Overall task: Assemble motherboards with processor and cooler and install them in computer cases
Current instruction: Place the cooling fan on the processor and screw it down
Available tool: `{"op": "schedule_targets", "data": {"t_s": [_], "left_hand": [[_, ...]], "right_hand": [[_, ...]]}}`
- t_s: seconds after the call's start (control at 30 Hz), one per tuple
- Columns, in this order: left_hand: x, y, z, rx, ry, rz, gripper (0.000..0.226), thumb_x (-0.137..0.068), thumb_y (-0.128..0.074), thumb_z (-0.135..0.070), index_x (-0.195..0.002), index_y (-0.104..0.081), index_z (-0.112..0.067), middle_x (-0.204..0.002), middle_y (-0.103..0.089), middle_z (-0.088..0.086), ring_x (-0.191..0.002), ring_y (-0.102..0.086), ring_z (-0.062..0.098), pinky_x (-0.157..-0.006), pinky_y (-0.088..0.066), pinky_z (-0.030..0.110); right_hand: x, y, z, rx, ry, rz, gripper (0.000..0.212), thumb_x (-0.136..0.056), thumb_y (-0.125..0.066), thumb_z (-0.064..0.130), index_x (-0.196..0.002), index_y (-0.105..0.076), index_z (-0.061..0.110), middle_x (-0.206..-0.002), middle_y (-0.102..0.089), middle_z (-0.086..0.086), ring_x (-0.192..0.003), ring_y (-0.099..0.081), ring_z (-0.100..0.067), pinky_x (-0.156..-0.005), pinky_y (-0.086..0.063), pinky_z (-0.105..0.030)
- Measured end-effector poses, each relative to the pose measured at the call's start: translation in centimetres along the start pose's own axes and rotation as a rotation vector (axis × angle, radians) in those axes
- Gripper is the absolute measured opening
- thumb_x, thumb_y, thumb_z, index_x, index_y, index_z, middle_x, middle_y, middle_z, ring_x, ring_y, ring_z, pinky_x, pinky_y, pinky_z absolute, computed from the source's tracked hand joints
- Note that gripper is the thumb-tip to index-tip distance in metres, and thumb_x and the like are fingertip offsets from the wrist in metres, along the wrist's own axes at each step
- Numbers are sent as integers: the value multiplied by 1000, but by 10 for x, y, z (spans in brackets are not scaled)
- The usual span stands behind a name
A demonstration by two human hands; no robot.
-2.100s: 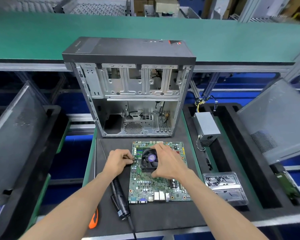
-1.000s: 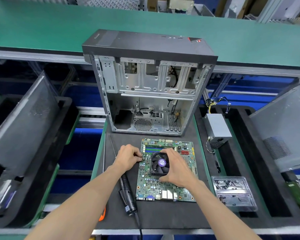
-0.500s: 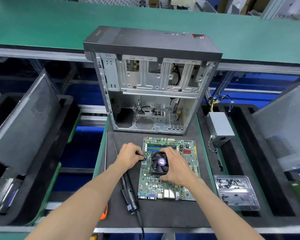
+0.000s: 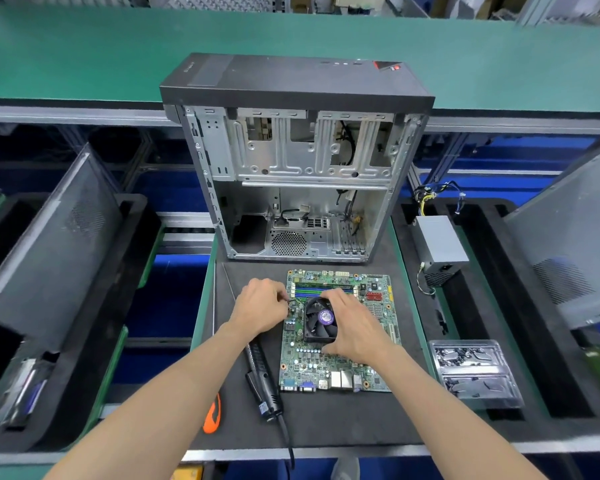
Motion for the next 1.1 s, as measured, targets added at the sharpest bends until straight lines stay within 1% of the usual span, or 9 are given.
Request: {"op": "schedule_targets", "data": {"t_s": [0.13,0.27,0.4,0.6,0.7,0.77,1.0,1.07,1.1], "left_hand": [[3,-2,-24,127,-301,-128,24,-79,-52,-20,-99,-66,-24,-96,-61,-12,-84,-56,8,-83,-52,34],[-8,-14,-58,-2,-458,235,58,-82,-61,-46,-137,-50,-31,-133,-50,-7,-122,-42,10,-105,-37,34],[-17,-27,-72,-157,-431,536,104,-76,-78,-56,-159,-22,-26,-143,-45,4,-133,-41,24,-110,-37,37],[-20,-27,-76,-183,-413,571,114,-74,-84,-48,-161,-13,-24,-148,-48,6,-132,-48,24,-99,-37,26],[-18,-27,-78,-163,-369,611,117,-73,-86,-45,-161,-12,-23,-88,-69,-6,-76,-62,2,-73,-43,20],[-17,-26,-79,-156,-356,638,117,-74,-87,-42,-161,-11,-22,-44,-44,-8,-42,-45,3,-50,-35,16],[-15,-25,-86,-132,-369,609,110,-76,-86,-34,-160,-16,-17,-41,-43,-2,-36,-29,6,-42,-31,14],[-14,-25,-85,-144,-387,588,111,-74,-87,-36,-159,-19,-18,-54,-61,0,-73,-47,-24,-49,-35,11],[-14,-25,-84,-151,-388,588,111,-74,-87,-37,-159,-19,-20,-51,-58,-2,-46,-55,-6,-49,-35,12]], "right_hand": [[8,12,-7,-143,-40,85,127,-54,-92,56,-156,-21,26,-155,-32,7,-138,-31,-19,-113,-31,-48],[29,27,-39,-615,-275,-128,88,-73,-73,20,-152,-36,22,-152,-42,2,-141,-38,-18,-115,-34,-42],[40,20,-56,-491,-470,-144,69,-86,-74,19,-148,-43,15,-147,-44,-6,-136,-43,-24,-109,-37,-37],[44,5,-52,-334,-451,-14,95,-81,-84,34,-157,-30,13,-164,-23,-5,-149,-28,-24,-118,-26,-36],[45,3,-53,-290,-459,-9,101,-80,-86,30,-159,-25,12,-167,-18,-4,-151,-25,-25,-120,-27,-39],[45,2,-53,-292,-461,-12,102,-79,-86,28,-159,-25,13,-167,-18,-4,-151,-25,-25,-120,-28,-40],[44,0,-57,-301,-472,-27,102,-78,-87,28,-158,-26,12,-166,-21,-3,-150,-27,-24,-118,-30,-40],[44,0,-56,-301,-468,-35,101,-78,-87,28,-158,-27,13,-165,-22,-3,-149,-28,-24,-117,-30,-40],[44,-1,-56,-301,-466,-35,101,-78,-87,28,-158,-27,13,-165,-21,-3,-149,-28,-24,-117,-30,-40]]}}
Point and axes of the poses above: each hand's wrist, its own x-axis away from the middle knuckle, its own y-axis out of the back of the hand, z = x × y, the point moved 1 cm from there along -x, towards the middle knuckle
